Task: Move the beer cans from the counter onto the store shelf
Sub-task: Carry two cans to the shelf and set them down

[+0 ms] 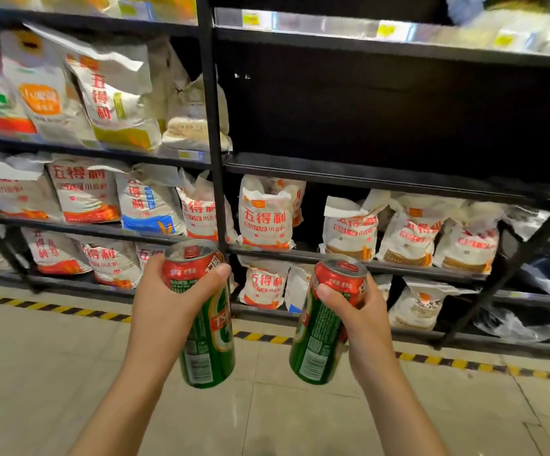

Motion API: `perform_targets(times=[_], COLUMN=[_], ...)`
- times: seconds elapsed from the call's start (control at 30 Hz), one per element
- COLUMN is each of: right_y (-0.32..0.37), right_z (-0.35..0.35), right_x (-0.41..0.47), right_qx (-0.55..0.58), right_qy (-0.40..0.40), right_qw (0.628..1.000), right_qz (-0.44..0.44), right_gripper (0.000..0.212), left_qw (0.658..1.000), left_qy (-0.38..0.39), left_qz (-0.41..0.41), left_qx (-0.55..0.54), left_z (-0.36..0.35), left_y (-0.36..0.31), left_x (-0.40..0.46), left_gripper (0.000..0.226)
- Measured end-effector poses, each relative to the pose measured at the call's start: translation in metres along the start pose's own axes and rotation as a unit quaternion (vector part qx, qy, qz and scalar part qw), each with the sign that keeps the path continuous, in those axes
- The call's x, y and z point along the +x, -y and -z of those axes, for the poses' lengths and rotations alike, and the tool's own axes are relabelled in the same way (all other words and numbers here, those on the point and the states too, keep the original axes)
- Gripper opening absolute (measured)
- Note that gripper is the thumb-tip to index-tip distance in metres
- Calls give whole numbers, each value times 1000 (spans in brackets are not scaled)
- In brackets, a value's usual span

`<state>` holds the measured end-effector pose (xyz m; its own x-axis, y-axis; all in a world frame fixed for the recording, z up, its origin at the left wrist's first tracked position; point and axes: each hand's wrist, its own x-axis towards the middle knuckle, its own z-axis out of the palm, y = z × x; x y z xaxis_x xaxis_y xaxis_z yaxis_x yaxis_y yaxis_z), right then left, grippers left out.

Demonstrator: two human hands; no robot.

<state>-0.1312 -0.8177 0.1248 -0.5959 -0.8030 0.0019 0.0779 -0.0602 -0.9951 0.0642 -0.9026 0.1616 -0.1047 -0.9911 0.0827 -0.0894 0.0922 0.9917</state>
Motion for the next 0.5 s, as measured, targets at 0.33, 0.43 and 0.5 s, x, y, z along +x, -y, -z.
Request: perform_targets(times=[0.33,0.43,0.5], right_y=[-9,-13,-14], right_z=[-45,-64,-76], right_x=[171,223,259], right_qx=[-2,-8,-13], right_qy=[29,10,-7], right_qw=[1000,1000,1000], right_qz=[-8,-6,-6], right_gripper=[58,61,59], left_qw=[999,999,1000], left_qy=[-51,-32,-16], left_qz=[9,11,13], left_qx=[17,15,15], left_z=[-36,-49,-61], left_y=[23,32,33], left_x=[171,233,273], left_gripper=[43,48,49])
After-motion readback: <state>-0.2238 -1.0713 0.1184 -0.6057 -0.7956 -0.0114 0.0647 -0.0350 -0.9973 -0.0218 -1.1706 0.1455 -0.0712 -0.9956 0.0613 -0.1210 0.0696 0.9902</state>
